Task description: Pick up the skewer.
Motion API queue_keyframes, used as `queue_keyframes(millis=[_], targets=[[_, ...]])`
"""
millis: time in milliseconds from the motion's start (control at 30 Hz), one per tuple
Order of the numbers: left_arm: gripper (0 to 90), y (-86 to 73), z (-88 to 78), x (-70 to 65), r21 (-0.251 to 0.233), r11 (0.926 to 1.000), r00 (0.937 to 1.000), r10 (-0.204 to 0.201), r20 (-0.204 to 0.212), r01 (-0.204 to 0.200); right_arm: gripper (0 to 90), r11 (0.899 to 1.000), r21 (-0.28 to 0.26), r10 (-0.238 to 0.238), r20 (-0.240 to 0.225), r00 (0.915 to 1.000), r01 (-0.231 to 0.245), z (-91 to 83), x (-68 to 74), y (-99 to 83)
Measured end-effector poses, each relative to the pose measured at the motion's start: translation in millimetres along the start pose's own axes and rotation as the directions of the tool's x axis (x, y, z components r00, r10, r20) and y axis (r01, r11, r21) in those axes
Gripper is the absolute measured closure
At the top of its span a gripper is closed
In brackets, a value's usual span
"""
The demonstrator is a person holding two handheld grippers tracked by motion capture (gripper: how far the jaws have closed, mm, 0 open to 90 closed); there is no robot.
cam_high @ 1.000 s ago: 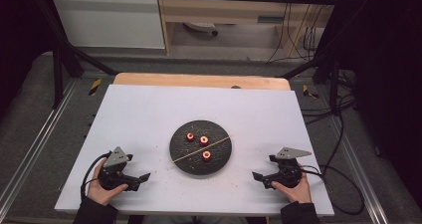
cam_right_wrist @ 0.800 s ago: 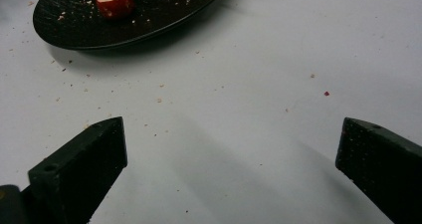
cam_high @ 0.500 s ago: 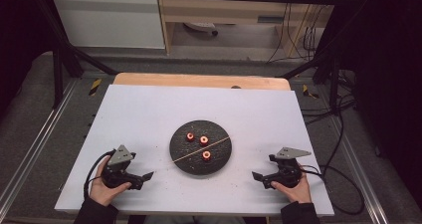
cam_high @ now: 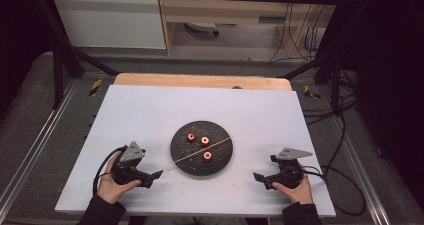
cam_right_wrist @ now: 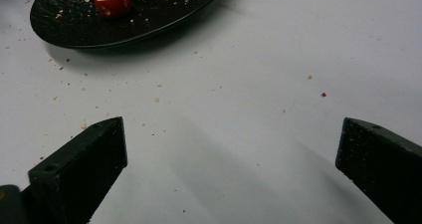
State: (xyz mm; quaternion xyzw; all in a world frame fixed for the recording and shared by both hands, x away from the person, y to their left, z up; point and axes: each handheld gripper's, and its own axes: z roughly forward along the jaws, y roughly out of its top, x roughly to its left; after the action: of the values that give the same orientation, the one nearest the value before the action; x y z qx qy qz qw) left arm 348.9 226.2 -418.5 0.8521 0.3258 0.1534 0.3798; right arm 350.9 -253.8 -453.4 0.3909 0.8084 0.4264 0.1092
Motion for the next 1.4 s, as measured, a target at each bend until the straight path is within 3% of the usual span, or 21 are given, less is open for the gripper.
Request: queue_keyframes(millis=[400,967,1400], targets=[[3.8,30.0,17.2,-13.9,0.044,0.9978,0.9987,0.050,-0.001,-0.050,0.6,1.000,0.006,-0.005,0.003,1.0000,0.005,0.4,0.0,0.1],[8.4,61.9,51.9,-26.3,0.119,0.9894,0.9965,0.084,0.006,-0.084,0.7,1.000,0.012,-0.001,0.002,1.0000,0.001,0.5,0.2,0.1],[30.9,71.3,72.6,-25.9,0.165,0.9827,0.9963,0.081,0.030,-0.085,0.7,1.000,0.015,-0.001,0.002,1.0000,0.001,1.3,0.1,-0.1]])
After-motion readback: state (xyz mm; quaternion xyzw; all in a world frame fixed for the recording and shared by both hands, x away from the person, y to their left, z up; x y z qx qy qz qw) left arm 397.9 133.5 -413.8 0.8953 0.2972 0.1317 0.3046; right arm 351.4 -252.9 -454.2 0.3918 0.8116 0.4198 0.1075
